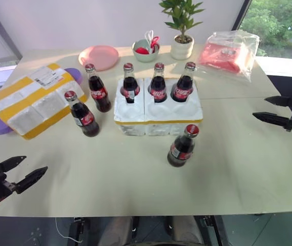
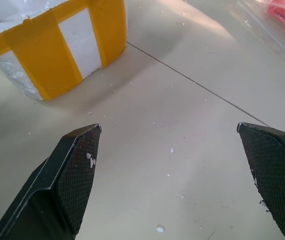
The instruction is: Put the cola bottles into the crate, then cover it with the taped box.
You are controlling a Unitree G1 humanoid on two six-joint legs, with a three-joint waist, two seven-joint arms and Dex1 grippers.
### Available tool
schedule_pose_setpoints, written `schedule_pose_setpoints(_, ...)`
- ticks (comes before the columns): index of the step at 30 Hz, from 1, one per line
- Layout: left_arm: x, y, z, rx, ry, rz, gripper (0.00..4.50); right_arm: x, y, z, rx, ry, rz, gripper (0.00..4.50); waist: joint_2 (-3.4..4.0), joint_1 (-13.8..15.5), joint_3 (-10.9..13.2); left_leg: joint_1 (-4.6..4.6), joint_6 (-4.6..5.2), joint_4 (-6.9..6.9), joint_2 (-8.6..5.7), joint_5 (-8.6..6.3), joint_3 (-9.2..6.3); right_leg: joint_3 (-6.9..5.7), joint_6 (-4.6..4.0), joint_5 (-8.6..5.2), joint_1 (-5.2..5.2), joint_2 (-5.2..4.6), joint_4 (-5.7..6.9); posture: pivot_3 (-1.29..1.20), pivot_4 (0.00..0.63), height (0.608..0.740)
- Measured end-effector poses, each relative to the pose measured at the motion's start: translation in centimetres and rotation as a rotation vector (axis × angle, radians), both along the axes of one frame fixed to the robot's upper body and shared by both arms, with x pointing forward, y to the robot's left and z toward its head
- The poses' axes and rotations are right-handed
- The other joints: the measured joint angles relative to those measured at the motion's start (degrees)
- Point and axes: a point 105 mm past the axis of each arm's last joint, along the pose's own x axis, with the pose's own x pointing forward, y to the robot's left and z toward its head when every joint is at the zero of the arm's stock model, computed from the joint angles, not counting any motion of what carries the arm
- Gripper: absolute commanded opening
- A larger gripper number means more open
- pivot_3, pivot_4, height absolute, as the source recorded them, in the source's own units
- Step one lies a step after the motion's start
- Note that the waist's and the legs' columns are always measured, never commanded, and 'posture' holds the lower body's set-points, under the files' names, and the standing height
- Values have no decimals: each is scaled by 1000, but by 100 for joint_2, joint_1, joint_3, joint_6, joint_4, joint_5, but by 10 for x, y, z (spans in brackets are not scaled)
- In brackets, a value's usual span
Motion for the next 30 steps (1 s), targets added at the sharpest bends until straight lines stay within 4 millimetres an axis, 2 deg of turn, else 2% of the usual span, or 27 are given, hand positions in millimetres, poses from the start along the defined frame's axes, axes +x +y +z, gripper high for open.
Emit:
schedule_pose_setpoints(11, 12, 7, 7, -7, -52, 45, 4450, 0, -2, -1, 2, -2, -9, 4500, 0, -8, 0, 0, 0, 0, 0, 0, 0, 0, 2, 2, -1, 1, 0, 0, 150, 740)
schedule_pose_setpoints(16, 18, 3, 14, -37, -84, 30, 4450, 0, -2, 0, 38, 19, -11, 4500, 2, -3, 1, 1, 0, 5, 0, 0, 0, 0, 0, 3, 0, 1, 4, 0, 150, 740)
schedule_pose_setpoints(19, 28, -6, 26, -72, -129, -9, 4450, 4, 6, 21, 83, -10, 25, 4500, 15, -3, 8, 1, -1, 11, 0, 1, 0, 0, -3, 5, 0, 2, 10, 0, 150, 740)
schedule_pose_setpoints(22, 44, -20, 38, -72, -165, -82, 4450, 3, 22, 64, 111, -81, 130, 4500, 29, -6, 10, 1, -2, 9, 1, 1, 0, -1, 8, 12, -2, 4, 12, 0, 150, 740)
schedule_pose_setpoints(24, 55, -27, 40, -88, -178, -114, 4450, -1, 33, 84, 105, -111, 194, 4500, 28, -6, 10, 2, -2, 4, 3, 1, 0, -2, 16, 16, -3, 7, 11, 0, 150, 740)
schedule_pose_setpoints(26, 67, -33, 36, -111, -169, -139, 4450, -1, 46, 91, 107, -97, 259, 4500, 27, -5, 10, 0, -5, 4, 2, 0, 0, -4, 18, 17, -5, 8, 10, 0, 150, 740)
schedule_pose_setpoints(30, 86, -44, 28, -119, -147, -185, 4450, -2, 64, 91, 107, -52, 334, 4500, 26, -2, 12, -1, -5, 5, -4, -1, 0, -3, 19, 18, -7, 4, 11, 0, 150, 740)
